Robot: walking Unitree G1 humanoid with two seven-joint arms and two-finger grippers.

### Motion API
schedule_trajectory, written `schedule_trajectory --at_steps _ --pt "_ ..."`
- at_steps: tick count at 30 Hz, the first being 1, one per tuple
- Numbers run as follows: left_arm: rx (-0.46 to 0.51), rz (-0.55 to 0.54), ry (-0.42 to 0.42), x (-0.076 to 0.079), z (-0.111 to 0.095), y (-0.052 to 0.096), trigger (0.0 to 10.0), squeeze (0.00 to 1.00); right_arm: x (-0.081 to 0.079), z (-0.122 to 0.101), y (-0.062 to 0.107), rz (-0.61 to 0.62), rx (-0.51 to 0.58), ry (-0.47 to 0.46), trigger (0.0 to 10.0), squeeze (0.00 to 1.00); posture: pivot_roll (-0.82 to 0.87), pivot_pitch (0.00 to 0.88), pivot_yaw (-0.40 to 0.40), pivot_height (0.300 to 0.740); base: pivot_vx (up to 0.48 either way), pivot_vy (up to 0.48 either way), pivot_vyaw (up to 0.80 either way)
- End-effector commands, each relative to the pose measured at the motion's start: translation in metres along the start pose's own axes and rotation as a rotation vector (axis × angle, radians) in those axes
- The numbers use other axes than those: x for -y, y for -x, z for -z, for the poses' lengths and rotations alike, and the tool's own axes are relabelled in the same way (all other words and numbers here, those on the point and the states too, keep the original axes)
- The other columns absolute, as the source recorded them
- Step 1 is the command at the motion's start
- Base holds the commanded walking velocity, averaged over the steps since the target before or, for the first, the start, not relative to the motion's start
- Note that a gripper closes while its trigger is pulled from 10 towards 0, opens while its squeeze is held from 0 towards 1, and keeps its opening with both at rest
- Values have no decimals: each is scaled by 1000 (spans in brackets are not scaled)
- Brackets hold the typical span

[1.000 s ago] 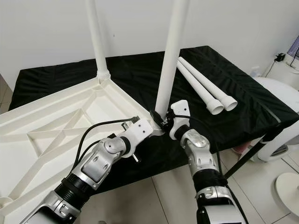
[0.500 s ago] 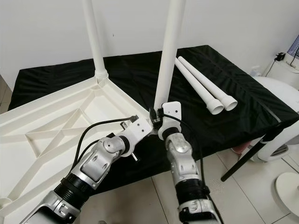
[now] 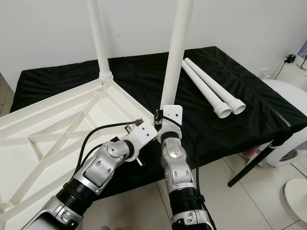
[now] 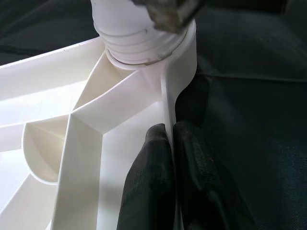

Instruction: Building children table

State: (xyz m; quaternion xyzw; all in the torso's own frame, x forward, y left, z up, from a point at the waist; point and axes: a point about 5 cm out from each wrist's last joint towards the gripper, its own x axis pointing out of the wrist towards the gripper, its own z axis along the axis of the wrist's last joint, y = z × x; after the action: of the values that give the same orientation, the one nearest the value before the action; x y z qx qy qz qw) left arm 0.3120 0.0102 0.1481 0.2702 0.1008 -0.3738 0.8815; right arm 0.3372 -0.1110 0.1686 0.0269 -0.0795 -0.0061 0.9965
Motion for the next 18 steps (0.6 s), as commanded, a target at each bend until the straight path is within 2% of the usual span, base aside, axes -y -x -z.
schedule_trajectory --at_steps 1,10,11,12,13,16,18 --pt "32 -16 -27 2 -7 1 10000 0 6 -4 1 9 23 -5 10000 1000 -93 53 -4 740 0 0 0" --pt "34 -20 -26 0 -8 1 10000 0 13 -9 2 -36 44 -20 10000 1000 -97 56 -1 740 0 0 0" --pt "34 -21 -26 0 -8 1 10000 0 15 -11 2 -65 50 -24 10000 725 -97 56 -1 740 0 0 0" --pt "34 -22 -26 0 -8 1 10000 0 16 -11 3 -84 54 -27 10000 725 -97 56 -1 740 0 0 0" --pt "34 -23 -26 -1 -8 1 10000 0 16 -12 5 -142 63 -56 10000 0 -98 59 4 740 0 0 0" --pt "33 -21 -26 -1 -8 1 10000 0 19 -12 8 -169 62 -74 10000 0 -100 61 7 740 0 0 0" --pt "32 -17 -28 0 -7 1 10000 0 24 -12 11 -197 70 -52 10000 0 -100 63 10 740 0 0 0"
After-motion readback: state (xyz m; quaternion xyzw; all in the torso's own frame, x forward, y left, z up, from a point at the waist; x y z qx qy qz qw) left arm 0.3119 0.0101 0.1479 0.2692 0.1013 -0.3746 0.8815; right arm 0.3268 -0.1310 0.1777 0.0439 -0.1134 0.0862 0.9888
